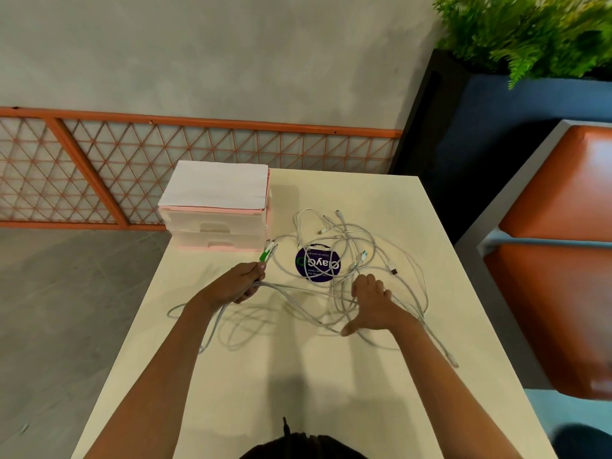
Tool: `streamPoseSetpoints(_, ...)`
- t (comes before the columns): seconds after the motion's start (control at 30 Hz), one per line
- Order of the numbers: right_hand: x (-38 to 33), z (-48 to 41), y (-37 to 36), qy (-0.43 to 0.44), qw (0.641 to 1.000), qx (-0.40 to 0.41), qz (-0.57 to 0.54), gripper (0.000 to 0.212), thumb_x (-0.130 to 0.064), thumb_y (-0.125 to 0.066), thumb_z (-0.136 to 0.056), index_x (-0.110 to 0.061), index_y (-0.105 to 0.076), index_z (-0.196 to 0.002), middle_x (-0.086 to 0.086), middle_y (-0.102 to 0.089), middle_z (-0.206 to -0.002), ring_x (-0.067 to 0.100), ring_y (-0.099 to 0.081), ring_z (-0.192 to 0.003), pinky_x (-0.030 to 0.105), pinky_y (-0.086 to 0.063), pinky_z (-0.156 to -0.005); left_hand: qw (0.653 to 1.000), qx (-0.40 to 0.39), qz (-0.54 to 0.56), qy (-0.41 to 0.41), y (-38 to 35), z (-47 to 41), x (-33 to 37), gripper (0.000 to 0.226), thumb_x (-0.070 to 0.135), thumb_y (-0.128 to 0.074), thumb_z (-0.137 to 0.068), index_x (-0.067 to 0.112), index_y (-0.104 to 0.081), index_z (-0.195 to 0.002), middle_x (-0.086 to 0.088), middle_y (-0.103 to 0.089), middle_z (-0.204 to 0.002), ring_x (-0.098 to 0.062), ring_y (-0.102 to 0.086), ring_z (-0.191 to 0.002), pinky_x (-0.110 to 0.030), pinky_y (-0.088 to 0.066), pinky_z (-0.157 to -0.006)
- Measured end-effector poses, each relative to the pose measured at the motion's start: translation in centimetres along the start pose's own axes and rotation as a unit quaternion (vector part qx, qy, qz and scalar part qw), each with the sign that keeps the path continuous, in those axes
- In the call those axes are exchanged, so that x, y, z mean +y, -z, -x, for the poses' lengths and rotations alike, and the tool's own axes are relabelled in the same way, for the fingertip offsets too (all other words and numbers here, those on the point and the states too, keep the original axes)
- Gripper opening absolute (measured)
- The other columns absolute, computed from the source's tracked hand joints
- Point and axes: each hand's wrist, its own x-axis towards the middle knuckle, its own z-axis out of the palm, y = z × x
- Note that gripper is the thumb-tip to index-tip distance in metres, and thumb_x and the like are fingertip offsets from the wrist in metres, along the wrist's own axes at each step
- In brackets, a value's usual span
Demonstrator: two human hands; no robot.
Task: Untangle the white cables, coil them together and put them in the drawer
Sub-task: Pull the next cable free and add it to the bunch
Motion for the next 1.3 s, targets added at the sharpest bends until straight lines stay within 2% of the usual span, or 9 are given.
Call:
streamPoseSetpoints(0.17, -4.2, -0.5, -0.4, 0.075, 0.995, 0.060, 0.024, 0.094, -0.063, -0.084, -0.044, -0.018, -0.041, -0.116, -0.001, -0.028, -0.112, 0.019, -0.028, -0.106, 0.032, -0.024, -0.093, 1.000, -0.007, -0.014, -0.007, -0.6, 0.3, 0.7, 0.037, 0.035, -0.028, -0.104, 0.015, -0.036, -0.074, 0.003, -0.026, -0.056, -0.008, -0.019, -0.046, -0.018, -0.016, -0.042)
streamPoseSetpoints(0.27, -5.6, -1.3, -1.6, 0.131, 0.989, -0.027, -0.066, 0.094, -0.058, -0.083, -0.056, -0.024, -0.040, -0.132, -0.002, -0.045, -0.127, 0.016, -0.039, -0.116, 0.031, -0.031, -0.101, 1.000, -0.013, -0.010, -0.018, -0.8, 0.4, 1.1, 0.036, 0.036, -0.029, -0.104, 0.014, -0.036, -0.076, 0.002, -0.026, -0.058, -0.009, -0.019, -0.049, -0.018, -0.016, -0.043)
streamPoseSetpoints(0.4, -5.7, -1.3, -2.7, 0.134, 0.961, -0.161, -0.182, 0.036, -0.039, -0.069, -0.084, -0.015, -0.063, -0.110, 0.007, -0.074, -0.090, 0.015, -0.068, -0.082, 0.033, -0.054, -0.086, 0.999, -0.007, 0.009, -0.040, -0.6, 0.7, 1.5, 0.036, 0.036, -0.030, -0.104, 0.015, -0.035, -0.075, 0.003, -0.024, -0.058, -0.009, -0.018, -0.049, -0.018, -0.015, -0.043)
streamPoseSetpoints(0.53, -3.4, -0.8, -2.7, 0.099, 0.948, -0.240, -0.184, 0.039, -0.043, -0.054, -0.093, -0.014, -0.061, -0.069, -0.006, -0.062, -0.049, 0.009, -0.064, -0.054, 0.025, -0.051, -0.068, 0.999, 0.008, 0.022, -0.037, 0.2, 0.7, 0.9, 0.036, 0.039, -0.030, -0.103, 0.015, -0.036, -0.077, 0.002, -0.023, -0.060, -0.011, -0.017, -0.052, -0.019, -0.014, -0.044)
streamPoseSetpoints(0.63, -1.0, -0.8, -1.3, 0.056, 0.945, -0.275, -0.167, 0.047, -0.050, -0.056, -0.090, -0.016, -0.051, -0.059, -0.004, -0.056, -0.047, 0.008, -0.061, -0.044, 0.027, -0.050, -0.067, 1.000, -0.006, 0.008, -0.020, 0.4, 0.8, -0.2, 0.036, 0.039, -0.029, -0.103, 0.014, -0.036, -0.077, 0.001, -0.022, -0.060, -0.011, -0.016, -0.051, -0.020, -0.013, -0.044)
streamPoseSetpoints(0.77, 1.3, -0.4, 1.7, 0.014, 0.947, -0.313, -0.074, 0.053, -0.060, -0.046, -0.090, -0.016, -0.052, -0.062, -0.005, -0.058, -0.045, 0.009, -0.064, -0.052, 0.033, -0.050, -0.091, 1.000, -0.019, -0.002, 0.014, -0.6, 0.8, -1.5, 0.036, 0.037, -0.029, -0.103, 0.014, -0.035, -0.076, 0.004, -0.024, -0.057, -0.006, -0.019, -0.045, -0.017, -0.015, -0.041)
streamPoseSetpoints(0.97, 2.4, 1.2, 5.1, -0.030, 0.947, -0.313, -0.060, 0.061, -0.061, -0.027, -0.095, -0.015, -0.059, -0.071, -0.002, -0.051, -0.054, 0.011, -0.051, -0.046, 0.024, -0.044, -0.059, 0.999, -0.026, 0.006, 0.029, -1.1, 0.6, -2.4, 0.037, 0.035, -0.028, -0.104, 0.015, -0.036, -0.074, 0.005, -0.024, -0.056, -0.007, -0.019, -0.046, -0.018, -0.015, -0.041)
streamPoseSetpoints(1.17, 5.7, 2.0, 5.0, -0.043, 0.959, -0.276, -0.043, 0.065, -0.067, -0.026, -0.092, -0.018, -0.052, -0.058, -0.002, -0.036, -0.050, 0.015, -0.036, -0.048, 0.028, -0.038, -0.071, 0.999, -0.028, -0.001, 0.034, -0.7, 0.5, -2.3, 0.037, 0.034, -0.027, -0.105, 0.015, -0.035, -0.073, 0.004, -0.025, -0.056, -0.008, -0.019, -0.047, -0.018, -0.015, -0.042)
streamPoseSetpoints(1.3, 7.8, 2.3, 4.6, -0.036, 0.954, -0.286, -0.079, 0.058, -0.065, -0.033, -0.092, -0.024, -0.075, -0.085, -0.004, -0.037, -0.056, 0.012, -0.031, -0.049, 0.025, -0.033, -0.061, 0.999, -0.029, -0.006, 0.043, -1.8, 0.3, -2.9, 0.038, 0.036, -0.027, -0.104, 0.016, -0.035, -0.073, 0.005, -0.028, -0.055, -0.006, -0.021, -0.045, -0.018, -0.018, -0.041)
